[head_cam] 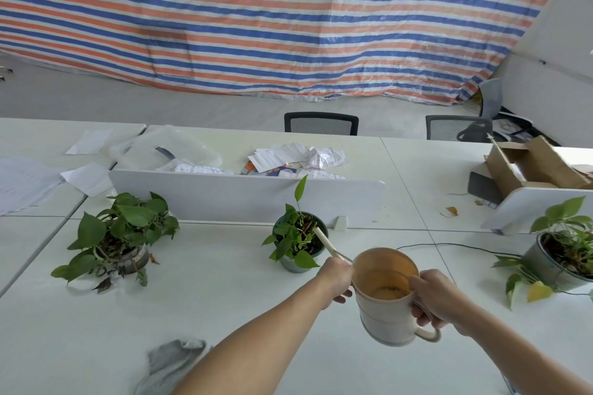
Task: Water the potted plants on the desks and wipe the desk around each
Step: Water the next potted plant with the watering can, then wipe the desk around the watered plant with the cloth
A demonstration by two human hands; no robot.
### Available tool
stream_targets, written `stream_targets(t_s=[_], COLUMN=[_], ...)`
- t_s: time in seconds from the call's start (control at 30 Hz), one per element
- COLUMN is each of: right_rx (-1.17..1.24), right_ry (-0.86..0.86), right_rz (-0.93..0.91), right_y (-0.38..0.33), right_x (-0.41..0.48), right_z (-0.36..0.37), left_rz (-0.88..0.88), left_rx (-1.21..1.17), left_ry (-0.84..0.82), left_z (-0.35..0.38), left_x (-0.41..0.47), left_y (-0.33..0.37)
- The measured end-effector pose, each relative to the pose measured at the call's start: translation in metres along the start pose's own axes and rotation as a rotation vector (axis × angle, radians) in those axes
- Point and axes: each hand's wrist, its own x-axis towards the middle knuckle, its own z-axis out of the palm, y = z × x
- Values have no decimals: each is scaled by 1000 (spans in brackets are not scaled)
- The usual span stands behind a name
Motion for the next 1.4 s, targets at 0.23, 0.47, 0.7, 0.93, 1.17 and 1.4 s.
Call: stream_targets(t_s=[0.23, 0.47, 0.7, 0.93, 1.17, 1.4], right_rx=[152, 366, 455, 560, 514, -300], right_ry=[-24, 95, 209, 249, 263, 407], right_rz=[1, 118, 188, 275, 283, 239], right_y=[10, 64, 129, 178, 195, 175], right_x=[-2, 13, 25, 42, 60, 43], right_z=[12, 21, 7, -5, -7, -15], left_rz=[58, 69, -19, -128, -123, -6], left_rx=[-9, 243, 775, 1003, 1139, 979], left_ry=[33, 133, 2, -168, -206, -71], left_z=[-6, 2, 38, 65, 72, 39], left_x=[-4, -1, -17, -25, -26, -31], left_y=[-4, -55, -119, -163, -174, -181])
